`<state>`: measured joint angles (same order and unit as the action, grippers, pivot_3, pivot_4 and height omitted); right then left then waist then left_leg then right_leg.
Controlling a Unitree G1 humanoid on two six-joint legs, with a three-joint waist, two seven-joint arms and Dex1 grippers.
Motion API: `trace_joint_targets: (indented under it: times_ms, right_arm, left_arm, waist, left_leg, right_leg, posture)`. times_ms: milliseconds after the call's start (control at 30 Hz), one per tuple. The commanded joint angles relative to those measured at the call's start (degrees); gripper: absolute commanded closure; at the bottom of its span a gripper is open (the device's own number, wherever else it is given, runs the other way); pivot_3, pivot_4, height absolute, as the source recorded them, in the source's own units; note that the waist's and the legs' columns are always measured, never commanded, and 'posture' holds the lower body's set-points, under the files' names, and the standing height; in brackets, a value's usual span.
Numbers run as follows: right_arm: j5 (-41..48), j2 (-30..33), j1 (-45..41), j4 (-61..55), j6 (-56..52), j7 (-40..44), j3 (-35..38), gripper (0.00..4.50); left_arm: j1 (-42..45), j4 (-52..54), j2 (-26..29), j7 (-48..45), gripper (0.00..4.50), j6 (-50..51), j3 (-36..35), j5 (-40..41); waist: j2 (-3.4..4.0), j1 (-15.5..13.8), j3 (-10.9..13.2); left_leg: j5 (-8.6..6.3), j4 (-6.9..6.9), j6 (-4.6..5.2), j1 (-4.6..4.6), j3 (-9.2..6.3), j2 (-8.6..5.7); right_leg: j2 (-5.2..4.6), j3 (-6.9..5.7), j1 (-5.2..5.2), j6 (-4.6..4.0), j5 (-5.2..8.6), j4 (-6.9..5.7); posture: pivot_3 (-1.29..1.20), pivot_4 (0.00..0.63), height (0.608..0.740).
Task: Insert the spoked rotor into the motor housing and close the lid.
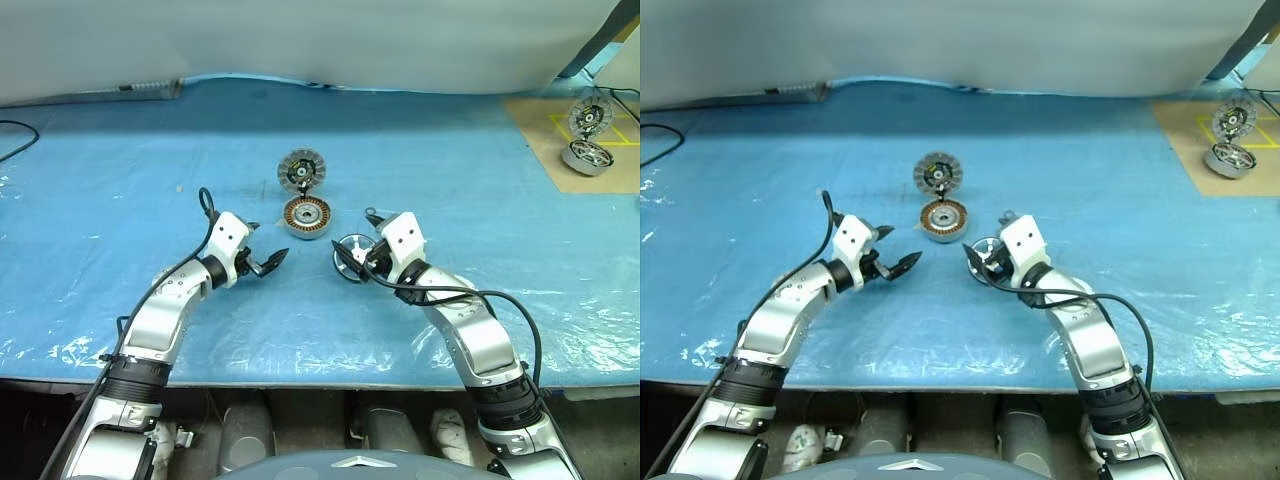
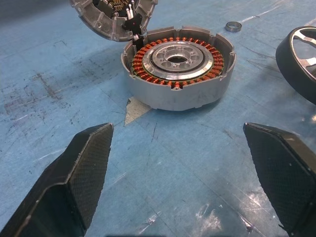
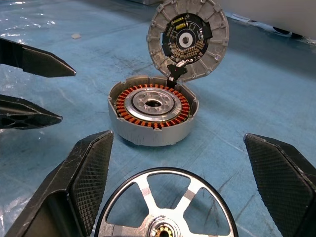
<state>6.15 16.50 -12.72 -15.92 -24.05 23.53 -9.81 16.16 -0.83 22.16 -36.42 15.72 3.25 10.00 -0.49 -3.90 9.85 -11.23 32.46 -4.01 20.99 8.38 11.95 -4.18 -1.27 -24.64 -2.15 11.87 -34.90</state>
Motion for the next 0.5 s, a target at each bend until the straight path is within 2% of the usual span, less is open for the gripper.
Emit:
trace_joint_targets:
  times_ms: [33,500]
  right_arm:
    - [-0.64,-0.18,-0.46,-0.83,1.31,-0.06,-0.2,0.02]
    - [-0.95,-0.32,0.64,-1.83,0.92,-0.55,0.2,0.02]
  left_arm:
    - [-0.1,2.49,0.6,0.19,0.0,-0.21,-0.88,0.36]
    - [2.24,2.07,0.52,-0.24,0.0,1.22,-0.44,0.48]
  waist:
    - [0.0,0.0,0.0]
    - [0.0,-0.01,0.0]
  left_leg:
    - [0.0,0.0,0.0,0.0,0.0,0.0]
    - [0.0,0.0,0.0,0.0,0.0,0.0]
  right_leg:
    - [0.0,0.0,0.0,0.0,0.0,0.0]
    - [0.0,0.0,0.0,0.0,0.0,0.0]
  posture:
    - [0.0,0.15,0.74]
    - [0.0,0.15,0.74]
